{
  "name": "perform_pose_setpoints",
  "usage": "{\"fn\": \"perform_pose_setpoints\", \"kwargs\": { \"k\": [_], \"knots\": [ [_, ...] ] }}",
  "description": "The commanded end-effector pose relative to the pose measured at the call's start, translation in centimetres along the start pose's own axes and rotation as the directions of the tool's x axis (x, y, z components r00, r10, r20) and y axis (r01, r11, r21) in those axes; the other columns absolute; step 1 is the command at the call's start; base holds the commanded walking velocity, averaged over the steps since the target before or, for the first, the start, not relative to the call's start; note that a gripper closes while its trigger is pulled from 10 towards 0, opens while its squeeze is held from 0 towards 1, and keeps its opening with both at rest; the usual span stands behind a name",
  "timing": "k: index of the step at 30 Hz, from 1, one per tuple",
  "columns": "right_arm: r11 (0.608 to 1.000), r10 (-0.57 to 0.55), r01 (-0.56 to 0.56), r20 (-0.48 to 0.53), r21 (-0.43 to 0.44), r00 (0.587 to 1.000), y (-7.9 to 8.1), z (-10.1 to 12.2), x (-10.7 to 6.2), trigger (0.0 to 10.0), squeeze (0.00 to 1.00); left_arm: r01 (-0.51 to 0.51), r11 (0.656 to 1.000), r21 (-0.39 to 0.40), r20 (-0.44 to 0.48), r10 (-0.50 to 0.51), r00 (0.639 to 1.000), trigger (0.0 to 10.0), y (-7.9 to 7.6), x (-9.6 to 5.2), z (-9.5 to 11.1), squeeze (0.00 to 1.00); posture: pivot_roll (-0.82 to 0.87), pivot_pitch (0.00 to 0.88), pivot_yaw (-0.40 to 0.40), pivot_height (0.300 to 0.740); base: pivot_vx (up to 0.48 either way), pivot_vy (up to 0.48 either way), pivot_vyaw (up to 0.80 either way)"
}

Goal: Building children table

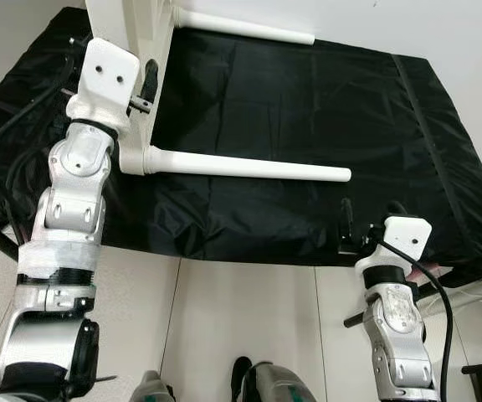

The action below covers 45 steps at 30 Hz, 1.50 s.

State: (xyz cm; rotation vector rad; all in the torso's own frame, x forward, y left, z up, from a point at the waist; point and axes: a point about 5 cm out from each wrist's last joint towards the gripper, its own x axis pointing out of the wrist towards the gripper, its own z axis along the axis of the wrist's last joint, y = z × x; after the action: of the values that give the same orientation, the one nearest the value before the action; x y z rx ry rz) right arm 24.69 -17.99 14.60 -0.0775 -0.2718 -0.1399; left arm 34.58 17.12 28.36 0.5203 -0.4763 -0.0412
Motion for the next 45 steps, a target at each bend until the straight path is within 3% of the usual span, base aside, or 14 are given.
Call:
{"fn": "perform_pose_setpoints", "kwargs": {
  "k": [1,4,8,17,18,22,24,27,31,38,39,40,42,45],
  "knots": [
    [1.0,-0.001,0.001,-0.025,-0.001,1.0,-0.2,-0.5,-0.1,10.0,0.0,-0.112,0.994,0.014,-0.024,0.112,0.993,10.0,0.0,-0.5,0.2,0.0,0.02,0.121,-0.083,0.74,0.0,0.0,0.0],
    [1.0,0.011,-0.011,-0.025,0.003,1.0,0.0,-0.6,0.1,10.0,0.0,-0.232,0.972,0.027,-0.055,0.233,0.971,10.0,1.0,-1.5,0.5,0.0,0.04,0.122,-0.095,0.74,0.0,0.0,0.0],
    [1.0,0.026,-0.026,-0.024,0.007,0.999,0.1,-0.6,0.4,10.0,0.0,-0.301,0.954,-0.009,-0.086,0.299,0.95,10.0,1.7,-2.4,0.6,0.0,0.05,0.124,-0.105,0.74,0.0,0.0,0.0],
    [0.999,0.053,-0.052,-0.027,0.012,0.998,0.5,-0.6,0.6,10.0,0.0,-0.4,0.911,-0.102,-0.138,0.386,0.912,10.0,2.5,-3.8,0.9,0.0,0.06,0.132,-0.117,0.74,0.0,0.0,0.0],
    [0.998,0.062,-0.061,-0.031,0.015,0.998,0.6,-0.7,0.5,10.0,0.0,-0.44,0.883,-0.164,-0.154,0.417,0.896,10.0,2.7,-4.8,1.4,0.0,0.07,0.137,-0.126,0.74,0.0,0.0,0.0],
    [0.998,0.065,-0.065,-0.033,0.016,0.997,0.7,-0.7,0.5,10.0,0.0,-0.439,0.88,-0.179,-0.149,0.417,0.897,10.0,2.7,-5.0,1.6,0.0,0.07,0.138,-0.131,0.74,0.0,0.0,0.0],
    [0.997,0.076,-0.075,-0.036,0.017,0.996,0.8,-0.8,0.5,10.0,0.0,-0.351,0.906,-0.238,-0.071,0.344,0.936,10.0,1.7,-5.5,3.0,0.0,0.07,0.141,-0.138,0.74,0.0,0.0,0.0],
    [0.997,0.08,-0.079,-0.036,0.018,0.996,0.8,-0.8,0.6,10.0,0.0,-0.283,0.915,-0.289,-0.011,0.293,0.956,10.0,1.0,-5.8,3.8,0.0,0.08,0.141,-0.14,0.74,0.0,0.0,0.0],
    [0.996,0.091,-0.09,-0.034,0.015,0.995,0.8,-0.9,0.8,10.0,0.0,0.003,0.943,-0.333,0.207,0.071,0.976,10.0,-1.7,-7.8,5.9,0.0,0.08,0.14,-0.147,0.74,0.0,0.0,0.0],
    [0.995,0.105,-0.104,-0.041,0.008,0.994,0.8,-1.1,0.8,10.0,0.0,0.207,0.912,-0.354,0.264,-0.115,0.958,10.0,-3.5,-9.2,5.5,0.0,0.08,0.128,-0.141,0.74,0.0,0.0,0.0],
    [0.994,0.112,-0.112,-0.044,0.004,0.993,0.7,-1.2,0.8,10.0,0.0,0.305,0.886,-0.348,0.27,-0.217,0.938,10.0,-4.6,-9.6,5.0,0.0,0.08,0.128,-0.141,0.74,0.0,0.0,0.0],
    [0.994,0.112,-0.112,-0.044,0.004,0.993,0.7,-1.2,0.8,10.0,0.0,0.305,0.886,-0.348,0.27,-0.217,0.938,10.0,-4.6,-9.6,5.0,0.0,0.08,0.128,-0.141,0.74,0.0,0.0,0.0],
    [0.992,0.124,-0.125,-0.05,-0.002,0.991,0.8,-1.6,0.8,10.0,0.0,0.419,0.855,-0.307,0.264,-0.346,0.9,10.0,-6.2,-10.2,3.7,0.0,0.08,0.113,-0.128,0.74,0.0,0.0,0.0],
    [0.99,0.137,-0.138,-0.061,-0.007,0.989,0.8,-2.2,0.8,10.0,0.0,0.475,0.831,-0.288,0.247,-0.415,0.876,10.0,-7.5,-10.8,2.2,0.0,0.08,0.103,-0.121,0.74,0.0,0.0,0.0]
  ]
}}
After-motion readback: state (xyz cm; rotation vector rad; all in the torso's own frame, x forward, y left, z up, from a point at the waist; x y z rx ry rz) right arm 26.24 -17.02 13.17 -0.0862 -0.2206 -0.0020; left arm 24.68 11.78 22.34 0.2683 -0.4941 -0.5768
